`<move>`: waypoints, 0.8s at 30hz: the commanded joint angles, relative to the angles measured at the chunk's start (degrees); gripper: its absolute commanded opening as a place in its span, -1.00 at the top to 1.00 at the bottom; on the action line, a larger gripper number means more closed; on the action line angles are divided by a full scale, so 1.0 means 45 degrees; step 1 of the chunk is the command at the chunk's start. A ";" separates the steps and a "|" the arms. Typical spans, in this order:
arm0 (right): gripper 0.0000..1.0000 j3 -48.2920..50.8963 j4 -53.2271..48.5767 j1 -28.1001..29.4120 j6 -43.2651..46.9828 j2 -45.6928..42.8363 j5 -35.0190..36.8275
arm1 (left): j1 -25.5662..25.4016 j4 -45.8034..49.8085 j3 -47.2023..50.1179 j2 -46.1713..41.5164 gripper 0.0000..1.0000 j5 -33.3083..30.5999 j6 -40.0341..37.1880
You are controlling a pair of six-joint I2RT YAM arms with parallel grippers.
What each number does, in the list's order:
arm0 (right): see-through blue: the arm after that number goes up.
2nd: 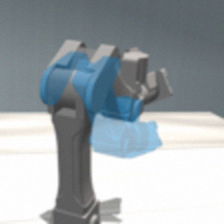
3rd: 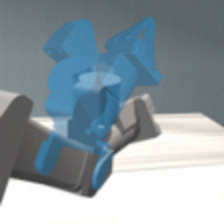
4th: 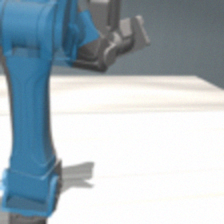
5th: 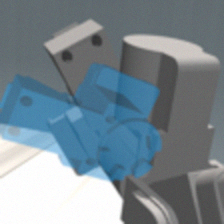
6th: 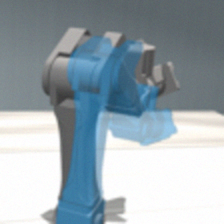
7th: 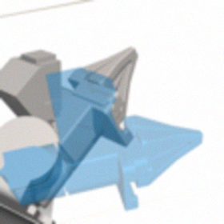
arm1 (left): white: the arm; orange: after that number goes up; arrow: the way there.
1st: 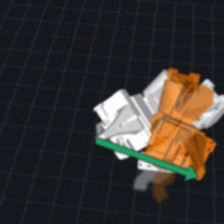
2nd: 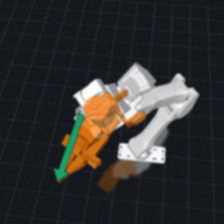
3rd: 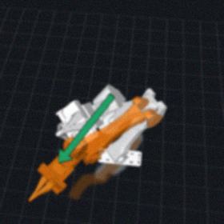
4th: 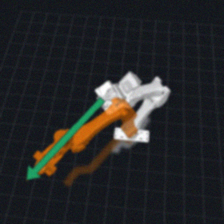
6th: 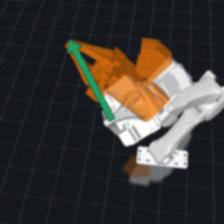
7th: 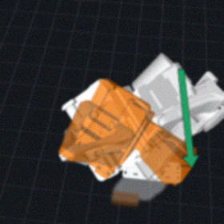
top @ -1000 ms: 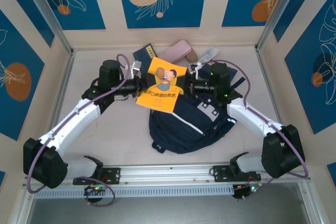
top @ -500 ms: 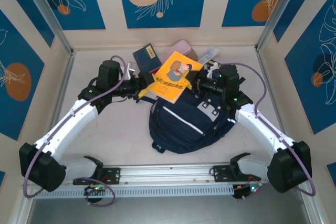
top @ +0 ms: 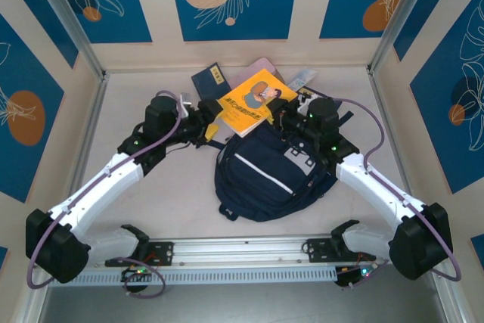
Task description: Pack books, pencil case, and school supplies into a backpack
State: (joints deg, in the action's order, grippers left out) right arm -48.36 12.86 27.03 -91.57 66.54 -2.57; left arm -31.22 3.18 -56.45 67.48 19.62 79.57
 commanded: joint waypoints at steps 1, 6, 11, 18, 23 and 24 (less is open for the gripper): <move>1.00 -0.0362 0.1403 0.0212 -0.0369 -0.0080 0.0649 | -0.0288 -0.1122 0.0017 0.0124 -0.62 -0.0927 0.0760; 1.00 -0.0279 0.1460 0.0516 -0.0539 -0.0080 0.0892 | -0.0679 -0.2265 -0.0124 0.0713 -0.54 -0.1214 0.1214; 1.00 -0.0263 0.1717 0.0620 -0.0646 -0.0011 0.1175 | -0.1269 -0.3028 -0.0317 0.1375 -0.25 -0.1329 0.1501; 1.00 -0.0283 0.0821 0.0596 -0.0197 -0.0219 0.1283 | -0.1523 -0.3370 0.0161 0.0934 0.67 -0.2229 0.1605; 1.00 -0.0053 0.0105 0.0672 0.0099 -0.0569 0.1490 | -0.1481 -0.2589 0.0544 -0.0051 1.00 -0.3324 0.1049; 1.00 -0.0053 0.0039 0.0707 0.0122 -0.0569 0.1452 | -0.1467 -0.2533 0.0533 -0.0084 1.00 -0.3255 0.0987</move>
State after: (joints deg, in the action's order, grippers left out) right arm -48.36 12.71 30.83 -92.99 66.11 0.99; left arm -38.28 -8.99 -54.48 69.91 9.76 86.67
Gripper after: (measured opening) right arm 0.175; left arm 0.176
